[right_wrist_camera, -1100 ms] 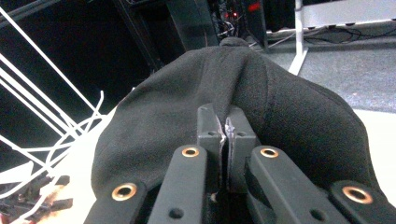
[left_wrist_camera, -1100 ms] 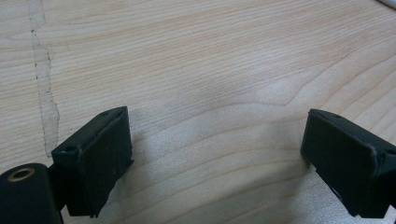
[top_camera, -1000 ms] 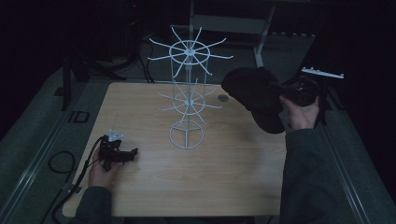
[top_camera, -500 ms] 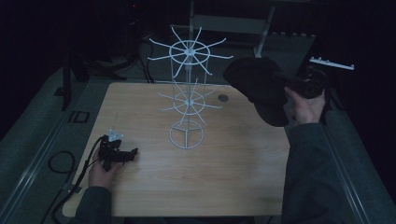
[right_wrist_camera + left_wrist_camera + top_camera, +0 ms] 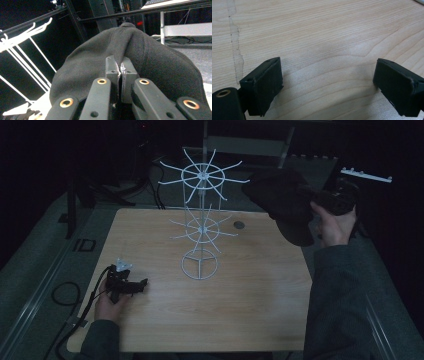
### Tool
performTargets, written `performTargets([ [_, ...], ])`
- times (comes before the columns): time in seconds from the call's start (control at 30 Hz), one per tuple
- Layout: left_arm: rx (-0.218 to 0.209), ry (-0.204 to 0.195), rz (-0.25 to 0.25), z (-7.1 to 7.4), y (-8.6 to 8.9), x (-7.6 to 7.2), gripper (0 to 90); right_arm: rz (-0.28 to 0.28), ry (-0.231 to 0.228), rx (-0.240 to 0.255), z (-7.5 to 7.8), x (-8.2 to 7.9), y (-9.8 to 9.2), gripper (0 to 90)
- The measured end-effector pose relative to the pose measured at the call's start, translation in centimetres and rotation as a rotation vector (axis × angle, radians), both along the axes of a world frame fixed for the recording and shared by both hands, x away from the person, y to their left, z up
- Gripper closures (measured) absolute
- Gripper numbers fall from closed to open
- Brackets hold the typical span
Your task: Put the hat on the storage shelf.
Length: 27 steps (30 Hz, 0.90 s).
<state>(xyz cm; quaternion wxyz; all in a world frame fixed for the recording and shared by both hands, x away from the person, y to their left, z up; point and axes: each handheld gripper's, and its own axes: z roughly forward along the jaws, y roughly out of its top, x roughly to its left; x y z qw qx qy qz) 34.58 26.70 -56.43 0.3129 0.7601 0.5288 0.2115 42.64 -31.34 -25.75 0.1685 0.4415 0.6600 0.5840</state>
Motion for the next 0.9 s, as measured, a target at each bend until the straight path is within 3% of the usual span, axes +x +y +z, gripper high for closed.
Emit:
performTargets([
  [0.4, 0.003, 0.001, -0.002, 0.0, 0.0, 0.0, 9.6, 0.008, -0.044, 0.008, 2.7, 0.0, -0.1, 87.3],
  [0.9, 0.003, 0.002, -0.002, 0.0, 0.0, 0.0, 9.6, 0.017, -0.058, 0.073, 3.2, 0.3, -0.5, 87.3],
])
